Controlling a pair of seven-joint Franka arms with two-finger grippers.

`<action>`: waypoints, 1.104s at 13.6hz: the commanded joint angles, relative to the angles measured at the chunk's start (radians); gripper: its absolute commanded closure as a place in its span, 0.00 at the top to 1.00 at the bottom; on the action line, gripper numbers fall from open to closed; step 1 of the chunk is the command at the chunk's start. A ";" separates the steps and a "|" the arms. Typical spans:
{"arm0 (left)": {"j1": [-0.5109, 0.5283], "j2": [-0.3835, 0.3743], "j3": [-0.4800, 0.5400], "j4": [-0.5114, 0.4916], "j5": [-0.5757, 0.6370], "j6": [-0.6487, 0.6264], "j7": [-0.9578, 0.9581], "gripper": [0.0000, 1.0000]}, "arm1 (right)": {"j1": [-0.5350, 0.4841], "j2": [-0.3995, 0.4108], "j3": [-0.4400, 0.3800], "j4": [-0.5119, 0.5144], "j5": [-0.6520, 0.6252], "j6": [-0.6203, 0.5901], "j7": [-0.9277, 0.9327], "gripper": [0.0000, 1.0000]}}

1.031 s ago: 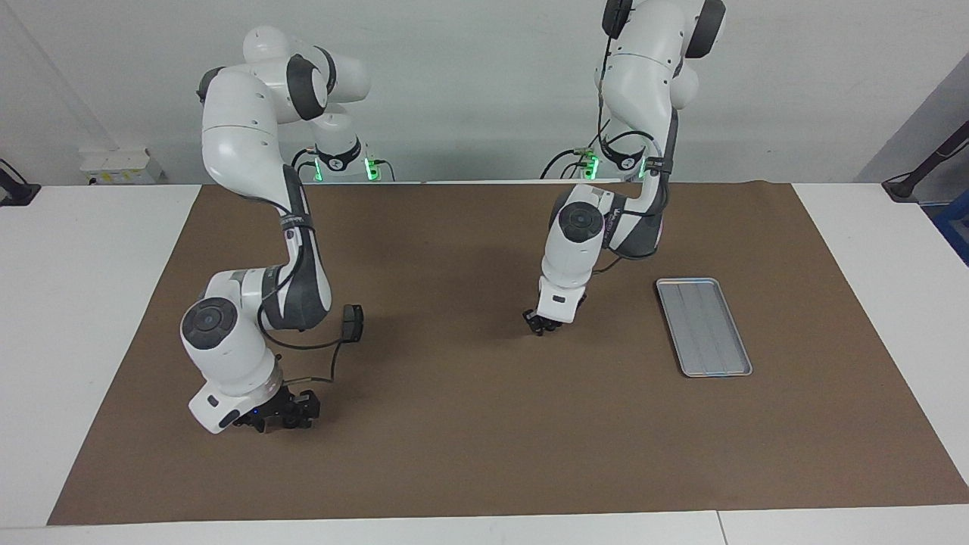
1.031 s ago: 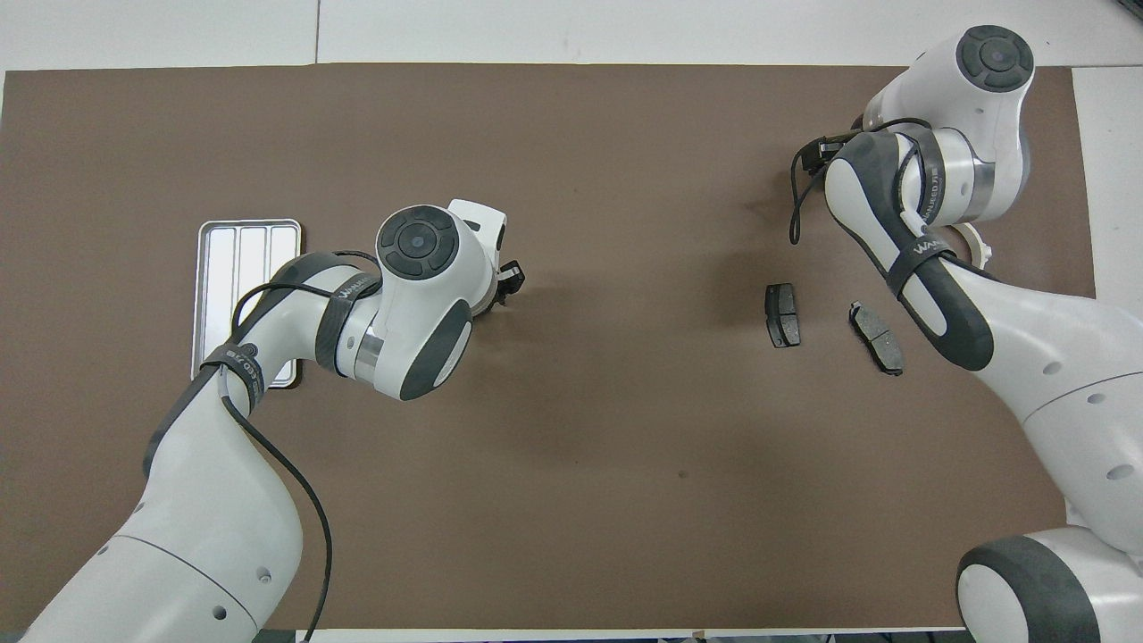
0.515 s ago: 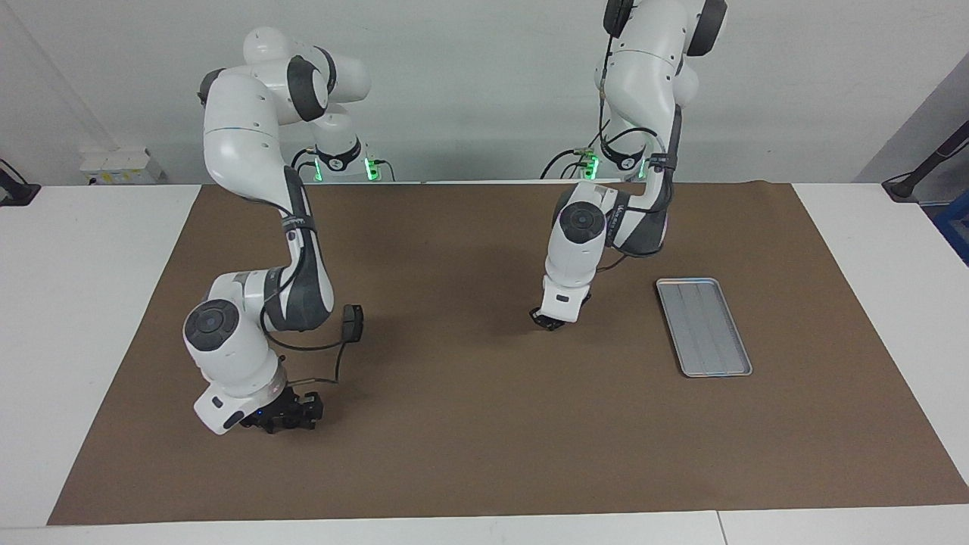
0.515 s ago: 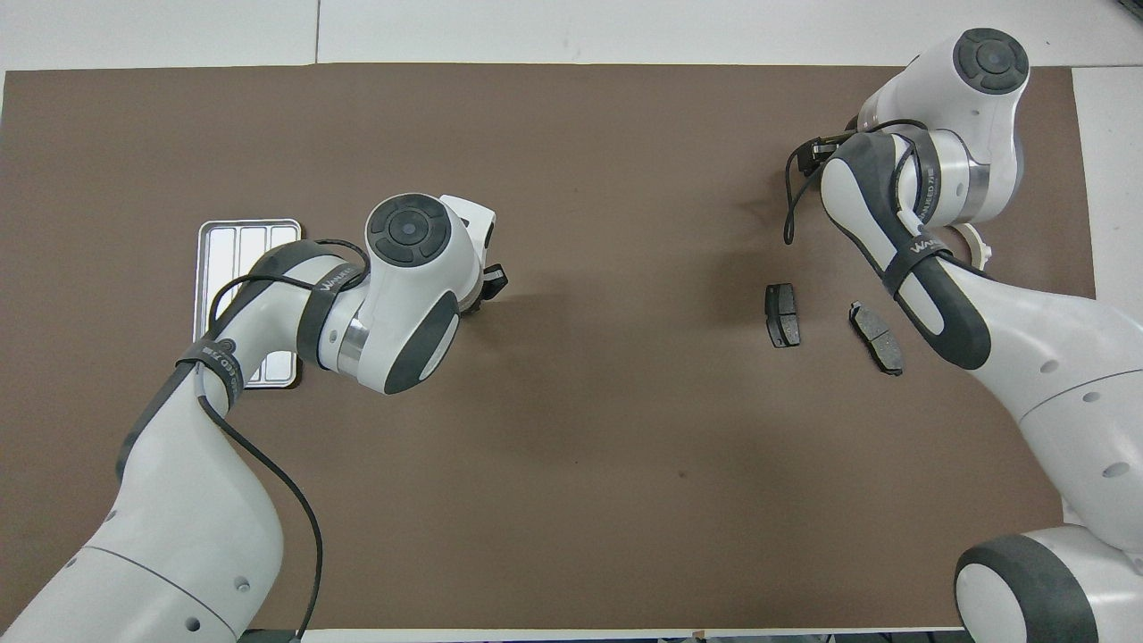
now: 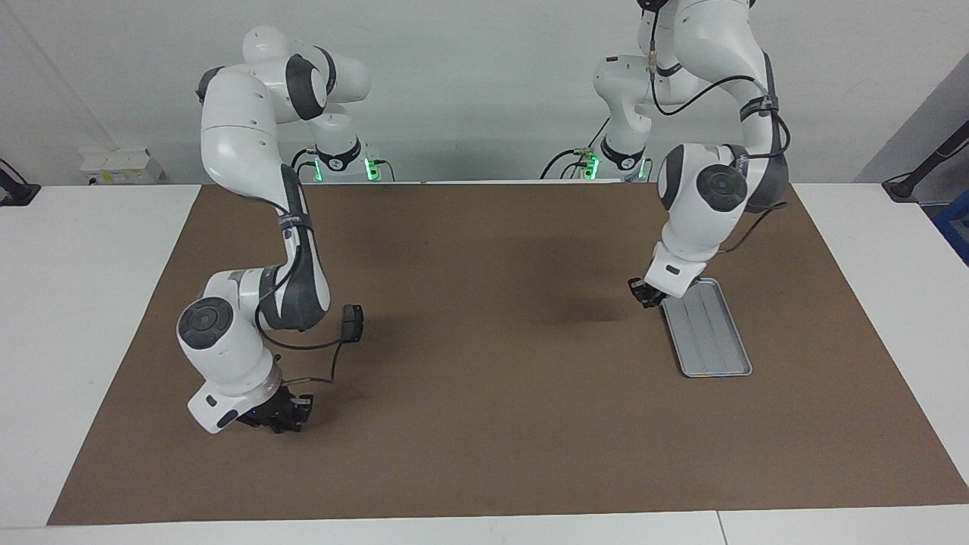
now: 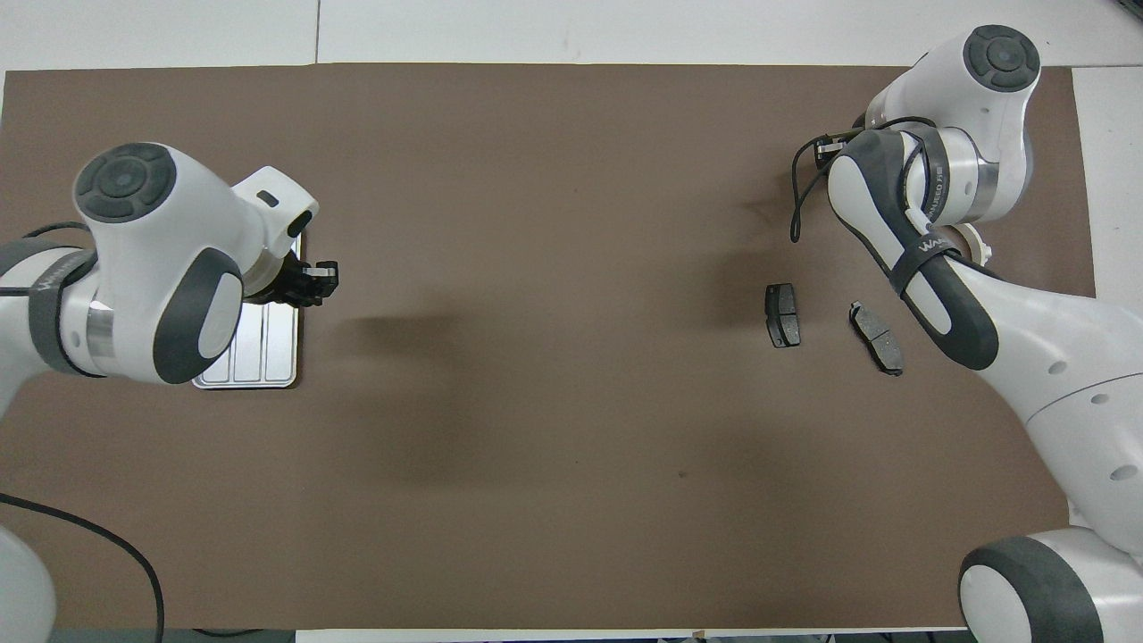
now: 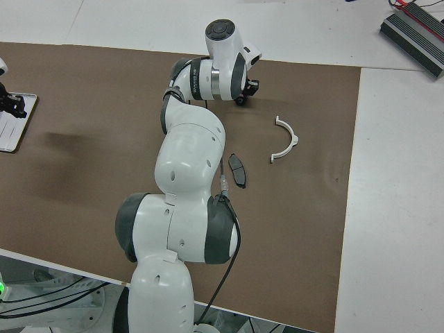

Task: Pick bearing gear from pile to tray
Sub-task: 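Place the bearing in the tray while the right gripper reaches the gear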

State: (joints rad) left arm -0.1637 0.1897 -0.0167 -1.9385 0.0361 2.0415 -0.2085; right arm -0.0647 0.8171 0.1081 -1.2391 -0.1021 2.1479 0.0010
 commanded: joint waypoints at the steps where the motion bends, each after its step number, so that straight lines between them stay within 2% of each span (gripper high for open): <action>1: 0.102 -0.042 -0.011 -0.098 -0.027 0.038 0.193 0.12 | -0.018 0.004 0.013 -0.036 0.016 0.001 -0.022 0.00; 4: 0.154 -0.061 -0.011 -0.169 -0.030 0.124 0.238 0.12 | -0.018 -0.002 0.013 -0.028 0.012 -0.019 -0.021 0.00; 7: 0.176 -0.065 -0.009 -0.200 -0.030 0.173 0.244 0.12 | 0.000 -0.054 0.018 0.018 -0.004 -0.213 -0.019 0.00; 10: 0.197 -0.082 -0.009 -0.290 -0.030 0.272 0.242 0.13 | 0.026 -0.188 0.022 0.030 -0.011 -0.368 -0.022 0.00; 13: 0.202 -0.088 -0.009 -0.301 -0.030 0.264 0.238 0.16 | 0.103 -0.321 0.022 0.030 -0.001 -0.538 -0.006 0.00; 15: 0.198 -0.094 -0.011 -0.313 -0.030 0.264 0.227 0.16 | 0.163 -0.400 0.022 0.030 0.037 -0.600 0.121 0.00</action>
State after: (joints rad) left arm 0.0240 0.1407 -0.0177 -2.2025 0.0187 2.2856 0.0161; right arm 0.0529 0.4906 0.1320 -1.1747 -0.0955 1.5836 0.0388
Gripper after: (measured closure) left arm 0.767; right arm 0.670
